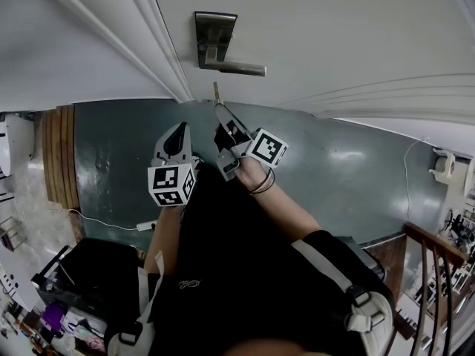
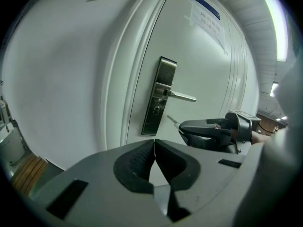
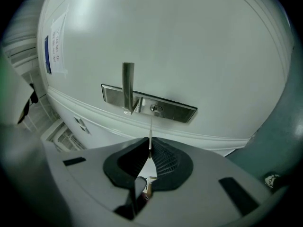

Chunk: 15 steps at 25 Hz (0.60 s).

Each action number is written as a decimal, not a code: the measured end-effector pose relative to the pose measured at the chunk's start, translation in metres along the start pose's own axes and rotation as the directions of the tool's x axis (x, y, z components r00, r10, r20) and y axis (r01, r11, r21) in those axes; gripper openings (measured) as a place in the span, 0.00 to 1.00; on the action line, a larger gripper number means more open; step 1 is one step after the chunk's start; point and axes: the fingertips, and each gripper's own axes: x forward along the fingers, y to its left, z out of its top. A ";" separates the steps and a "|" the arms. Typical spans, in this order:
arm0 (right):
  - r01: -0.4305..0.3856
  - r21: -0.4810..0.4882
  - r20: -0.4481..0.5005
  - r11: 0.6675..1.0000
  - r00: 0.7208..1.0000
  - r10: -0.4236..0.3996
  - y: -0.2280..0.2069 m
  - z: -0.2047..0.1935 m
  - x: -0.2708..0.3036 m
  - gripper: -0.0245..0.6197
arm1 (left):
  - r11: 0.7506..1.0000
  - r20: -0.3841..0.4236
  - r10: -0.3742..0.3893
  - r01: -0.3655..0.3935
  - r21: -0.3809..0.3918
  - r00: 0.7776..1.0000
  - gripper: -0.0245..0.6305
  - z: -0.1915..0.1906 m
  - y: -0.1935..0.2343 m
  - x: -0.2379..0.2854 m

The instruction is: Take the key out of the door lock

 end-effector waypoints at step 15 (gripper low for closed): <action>0.099 -0.485 -0.151 0.869 0.969 -0.195 -0.022 0.006 -0.096 0.09 | 0.999 -0.049 -0.029 0.028 -0.026 0.998 0.07 -0.027 -0.071 0.000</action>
